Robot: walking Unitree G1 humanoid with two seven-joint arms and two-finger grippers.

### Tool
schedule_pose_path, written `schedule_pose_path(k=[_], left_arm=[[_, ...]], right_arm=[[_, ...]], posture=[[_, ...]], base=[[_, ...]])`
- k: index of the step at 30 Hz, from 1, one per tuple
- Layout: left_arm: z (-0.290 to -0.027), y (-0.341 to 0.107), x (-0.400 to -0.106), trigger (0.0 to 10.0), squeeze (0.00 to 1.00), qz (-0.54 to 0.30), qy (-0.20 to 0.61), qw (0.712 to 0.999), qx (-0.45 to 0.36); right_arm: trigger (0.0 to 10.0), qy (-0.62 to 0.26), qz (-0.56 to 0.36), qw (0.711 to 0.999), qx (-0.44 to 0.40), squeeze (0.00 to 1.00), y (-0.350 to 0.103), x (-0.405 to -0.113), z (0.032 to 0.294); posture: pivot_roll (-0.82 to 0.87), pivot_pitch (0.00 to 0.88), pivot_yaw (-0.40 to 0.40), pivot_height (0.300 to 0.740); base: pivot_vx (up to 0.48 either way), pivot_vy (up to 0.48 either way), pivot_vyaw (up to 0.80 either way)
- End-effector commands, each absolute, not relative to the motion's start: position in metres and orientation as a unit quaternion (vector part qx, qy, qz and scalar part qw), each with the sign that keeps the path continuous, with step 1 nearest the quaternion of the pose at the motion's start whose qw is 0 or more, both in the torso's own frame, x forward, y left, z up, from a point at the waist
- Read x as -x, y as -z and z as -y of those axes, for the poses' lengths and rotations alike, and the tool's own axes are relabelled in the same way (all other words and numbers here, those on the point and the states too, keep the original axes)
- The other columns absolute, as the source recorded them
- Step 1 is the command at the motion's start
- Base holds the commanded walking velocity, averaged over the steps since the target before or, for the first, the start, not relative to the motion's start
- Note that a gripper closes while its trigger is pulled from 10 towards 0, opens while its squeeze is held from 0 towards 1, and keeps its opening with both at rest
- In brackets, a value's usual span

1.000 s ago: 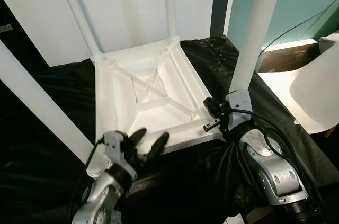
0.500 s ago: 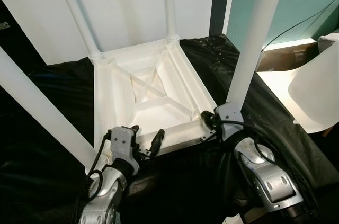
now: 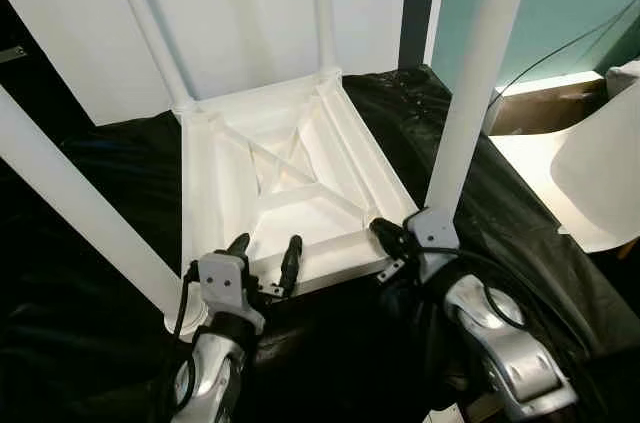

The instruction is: Building children table

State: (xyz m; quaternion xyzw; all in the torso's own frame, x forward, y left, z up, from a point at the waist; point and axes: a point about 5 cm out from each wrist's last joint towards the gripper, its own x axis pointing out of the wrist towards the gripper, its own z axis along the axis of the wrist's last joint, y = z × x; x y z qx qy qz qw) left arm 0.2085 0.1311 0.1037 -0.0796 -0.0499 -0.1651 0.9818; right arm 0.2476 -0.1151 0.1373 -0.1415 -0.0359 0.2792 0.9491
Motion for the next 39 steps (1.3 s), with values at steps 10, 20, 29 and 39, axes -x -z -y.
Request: schedule_pose_path(k=[10, 20, 29, 39], left_arm=[[-0.140, -0.108, -0.182, 10.0, 0.16, 0.084, 0.212, 0.966, 0.118], [-0.164, -0.099, -0.145, 10.0, 0.00, 0.064, 0.133, 0.985, 0.088], [-0.193, -0.101, -0.123, 10.0, 0.00, 0.094, -0.037, 0.994, 0.040], [-0.204, -0.104, -0.121, 10.0, 0.00, 0.097, -0.076, 0.992, 0.022]], right_arm=[[10.0, -0.274, 0.061, 0.944, 0.172, 0.00, -0.144, -0.260, 0.114], [10.0, -0.274, 0.061, 0.940, 0.192, 0.00, -0.146, -0.277, 0.113], [10.0, -0.306, 0.058, 0.930, 0.195, 0.00, -0.141, -0.282, 0.104], [10.0, -0.317, 0.054, 0.927, 0.193, 0.00, -0.137, -0.282, 0.098]], posture=[[-0.06, 0.000, 0.099, 0.740], [0.01, 0.002, 0.058, 0.740], [0.07, 0.010, 0.018, 0.740], [0.08, 0.020, 0.013, 0.740]], base=[[0.000, 0.000, 0.00], [0.000, 0.000, 0.00], [0.000, 0.000, 0.00], [0.000, 0.000, 0.00]])
